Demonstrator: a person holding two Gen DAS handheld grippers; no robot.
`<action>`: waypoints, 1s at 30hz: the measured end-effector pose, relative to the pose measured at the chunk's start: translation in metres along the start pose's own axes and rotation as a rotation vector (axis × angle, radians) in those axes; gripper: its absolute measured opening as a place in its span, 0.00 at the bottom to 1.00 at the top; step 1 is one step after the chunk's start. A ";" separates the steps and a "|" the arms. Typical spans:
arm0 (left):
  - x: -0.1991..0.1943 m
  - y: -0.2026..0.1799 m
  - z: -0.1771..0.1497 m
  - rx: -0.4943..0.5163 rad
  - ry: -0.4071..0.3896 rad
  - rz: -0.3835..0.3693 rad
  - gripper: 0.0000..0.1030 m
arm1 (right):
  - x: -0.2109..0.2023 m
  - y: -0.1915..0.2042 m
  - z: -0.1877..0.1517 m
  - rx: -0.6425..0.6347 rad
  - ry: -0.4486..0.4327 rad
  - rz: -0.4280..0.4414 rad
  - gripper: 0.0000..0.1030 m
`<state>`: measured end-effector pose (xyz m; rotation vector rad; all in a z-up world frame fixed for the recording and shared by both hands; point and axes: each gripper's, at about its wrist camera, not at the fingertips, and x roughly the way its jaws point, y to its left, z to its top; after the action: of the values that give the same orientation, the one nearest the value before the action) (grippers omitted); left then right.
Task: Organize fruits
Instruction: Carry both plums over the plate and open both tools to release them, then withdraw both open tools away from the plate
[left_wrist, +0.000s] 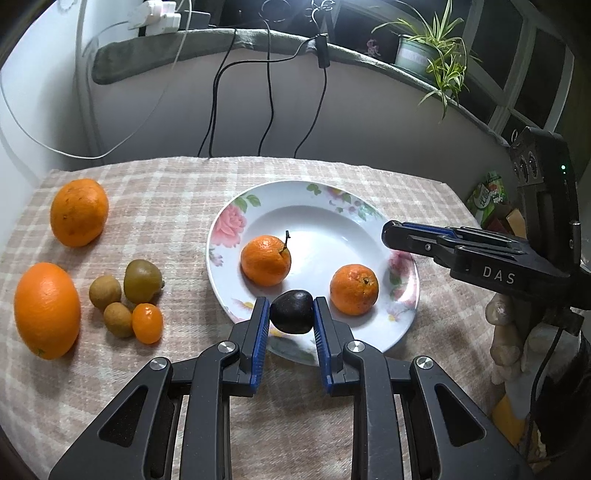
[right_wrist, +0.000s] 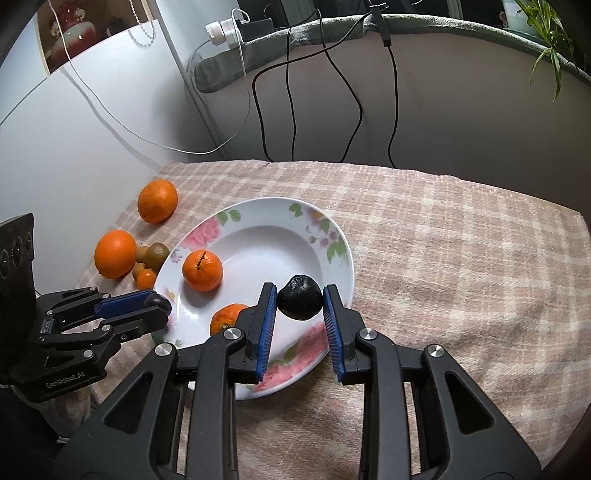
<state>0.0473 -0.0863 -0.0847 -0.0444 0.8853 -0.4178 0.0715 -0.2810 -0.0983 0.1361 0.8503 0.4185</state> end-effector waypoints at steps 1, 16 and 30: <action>0.000 0.000 0.000 0.000 0.000 0.000 0.22 | 0.000 0.000 0.000 0.000 0.001 -0.001 0.26; -0.002 0.000 0.000 -0.001 -0.004 0.000 0.40 | 0.000 0.002 -0.001 -0.014 0.003 -0.013 0.41; -0.007 0.003 0.000 -0.017 -0.026 0.020 0.73 | -0.008 0.012 0.000 -0.045 -0.044 -0.004 0.82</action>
<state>0.0443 -0.0814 -0.0805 -0.0563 0.8634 -0.3908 0.0633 -0.2738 -0.0892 0.1019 0.7973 0.4286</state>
